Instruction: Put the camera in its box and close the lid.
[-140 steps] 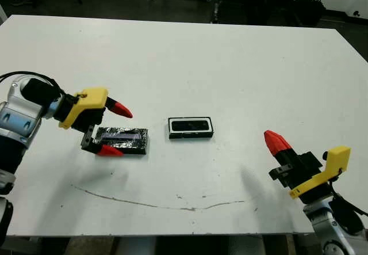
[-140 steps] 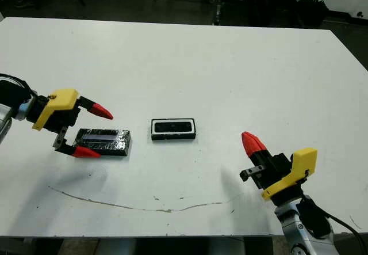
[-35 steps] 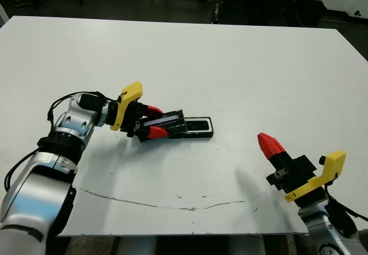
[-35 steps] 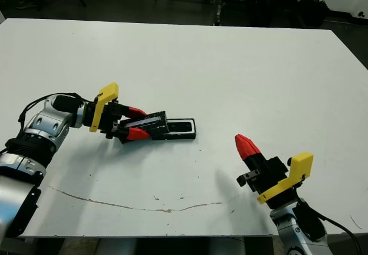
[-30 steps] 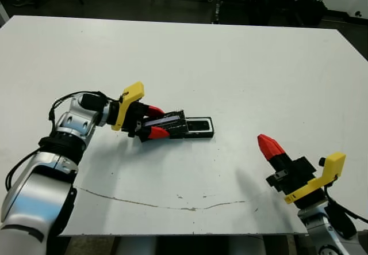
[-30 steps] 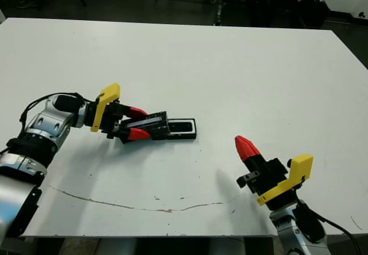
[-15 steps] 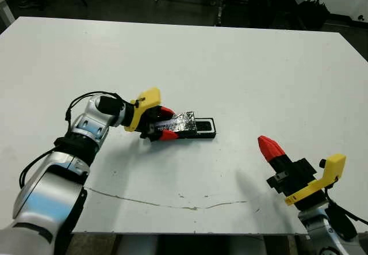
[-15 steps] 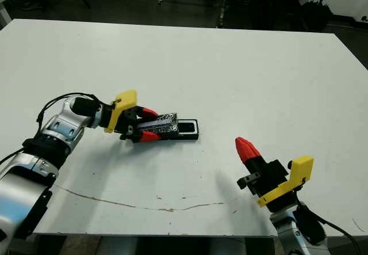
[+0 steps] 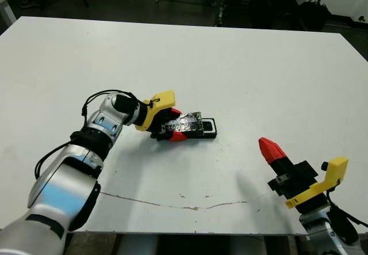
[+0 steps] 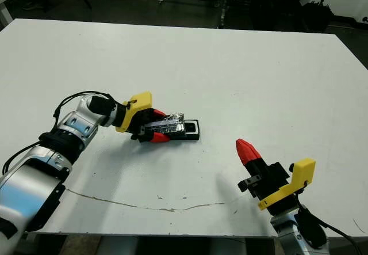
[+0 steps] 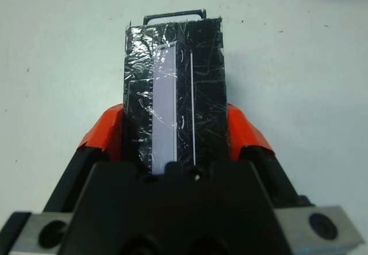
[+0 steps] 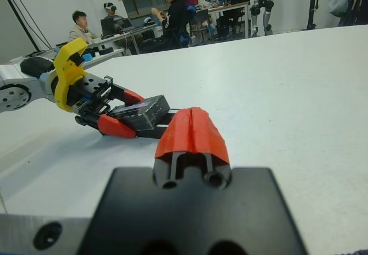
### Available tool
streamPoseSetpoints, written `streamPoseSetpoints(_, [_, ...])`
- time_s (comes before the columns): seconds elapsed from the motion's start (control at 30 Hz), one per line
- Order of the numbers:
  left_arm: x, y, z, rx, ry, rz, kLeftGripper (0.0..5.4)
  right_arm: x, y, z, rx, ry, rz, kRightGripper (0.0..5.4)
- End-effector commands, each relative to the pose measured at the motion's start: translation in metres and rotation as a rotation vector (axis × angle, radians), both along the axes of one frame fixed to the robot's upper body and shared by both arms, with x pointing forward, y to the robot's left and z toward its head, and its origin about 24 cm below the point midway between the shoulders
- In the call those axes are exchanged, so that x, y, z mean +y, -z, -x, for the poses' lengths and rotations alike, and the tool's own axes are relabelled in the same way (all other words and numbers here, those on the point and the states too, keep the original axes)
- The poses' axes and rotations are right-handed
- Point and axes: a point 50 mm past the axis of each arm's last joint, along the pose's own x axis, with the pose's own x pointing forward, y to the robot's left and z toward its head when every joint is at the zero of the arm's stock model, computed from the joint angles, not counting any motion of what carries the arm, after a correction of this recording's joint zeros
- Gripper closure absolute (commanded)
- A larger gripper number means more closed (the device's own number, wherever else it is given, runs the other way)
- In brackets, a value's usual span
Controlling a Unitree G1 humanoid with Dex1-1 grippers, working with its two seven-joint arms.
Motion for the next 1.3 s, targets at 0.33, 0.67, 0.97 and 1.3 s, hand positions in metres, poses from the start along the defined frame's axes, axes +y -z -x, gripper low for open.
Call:
streamPoseSetpoints(0.33, [-0.057,0.024,0.018,0.123,0.127,-0.036,2.26,-0.01,-0.005,0.0,-0.009,0.006,-0.005,5.4])
streamPoseSetpoints(0.67, [-0.079,0.026,0.024,0.116,0.186,-0.051,2.26,-0.014,-0.015,0.001,-0.035,0.017,0.009,5.4])
streamPoseSetpoints(0.97, [-0.08,0.04,0.031,0.157,0.192,-0.098,2.26,-0.017,-0.021,0.003,-0.042,0.023,-0.008,5.4])
streamPoseSetpoints(1.3, [-0.066,0.05,0.028,0.043,0.094,-0.115,1.21,-0.015,-0.023,0.006,-0.043,0.019,0.012,5.4])
